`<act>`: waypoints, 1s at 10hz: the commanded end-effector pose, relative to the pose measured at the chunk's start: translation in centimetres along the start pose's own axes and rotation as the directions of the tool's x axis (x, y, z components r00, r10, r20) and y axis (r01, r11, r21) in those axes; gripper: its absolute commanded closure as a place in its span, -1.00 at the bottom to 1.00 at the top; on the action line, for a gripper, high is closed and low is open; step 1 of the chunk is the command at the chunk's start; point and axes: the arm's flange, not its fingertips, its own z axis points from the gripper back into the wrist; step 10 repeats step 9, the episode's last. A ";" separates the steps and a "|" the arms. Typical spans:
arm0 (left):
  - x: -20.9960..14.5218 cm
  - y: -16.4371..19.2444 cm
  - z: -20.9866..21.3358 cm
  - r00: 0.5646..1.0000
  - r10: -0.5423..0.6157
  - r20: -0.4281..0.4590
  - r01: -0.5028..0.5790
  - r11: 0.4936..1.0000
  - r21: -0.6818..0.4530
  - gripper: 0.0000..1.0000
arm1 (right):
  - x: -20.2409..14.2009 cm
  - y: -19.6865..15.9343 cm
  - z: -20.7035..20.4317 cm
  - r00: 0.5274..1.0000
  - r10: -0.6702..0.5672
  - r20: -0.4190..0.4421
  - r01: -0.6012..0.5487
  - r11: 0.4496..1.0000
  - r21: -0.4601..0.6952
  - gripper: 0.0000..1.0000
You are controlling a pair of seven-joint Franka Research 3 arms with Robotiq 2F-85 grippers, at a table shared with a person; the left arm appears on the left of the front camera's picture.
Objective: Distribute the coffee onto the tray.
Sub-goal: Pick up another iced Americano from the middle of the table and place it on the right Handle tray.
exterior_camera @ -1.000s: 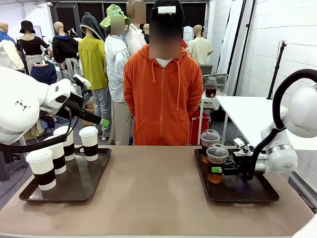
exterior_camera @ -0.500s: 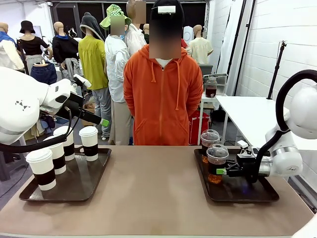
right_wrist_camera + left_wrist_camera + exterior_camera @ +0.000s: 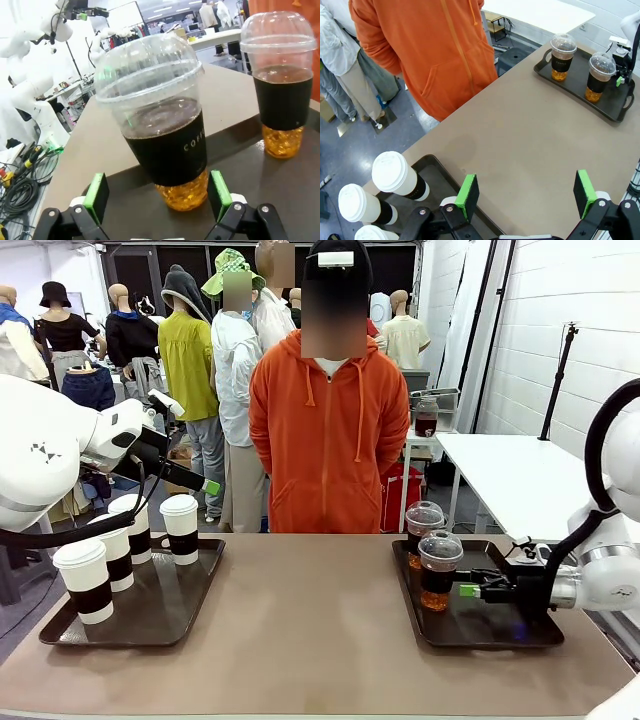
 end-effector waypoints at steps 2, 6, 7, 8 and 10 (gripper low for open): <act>-0.1 0.1 0.0 1.000 0.004 -0.003 -0.004 1.000 -0.002 -1.00 | 0.0 0.0 0.0 1.000 0.000 0.000 0.000 1.000 0.000 -1.00; -0.1 0.1 0.0 1.000 0.004 -0.003 -0.004 1.000 -0.002 -1.00 | 0.0 0.0 0.0 1.000 0.000 0.000 0.000 1.000 0.000 -1.00; -0.1 0.1 0.0 1.000 0.004 -0.003 -0.004 1.000 -0.002 -1.00 | 0.0 0.0 0.0 1.000 0.000 0.000 0.000 1.000 0.000 -1.00; -0.1 0.1 0.0 1.000 0.004 -0.003 -0.004 1.000 -0.002 -1.00 | 0.0 0.0 0.0 1.000 0.000 0.000 0.000 1.000 0.000 -1.00; -0.1 0.1 0.0 1.000 0.004 -0.003 -0.004 1.000 -0.002 -1.00 | 0.0 0.0 0.0 1.000 0.000 0.000 0.000 1.000 0.000 -1.00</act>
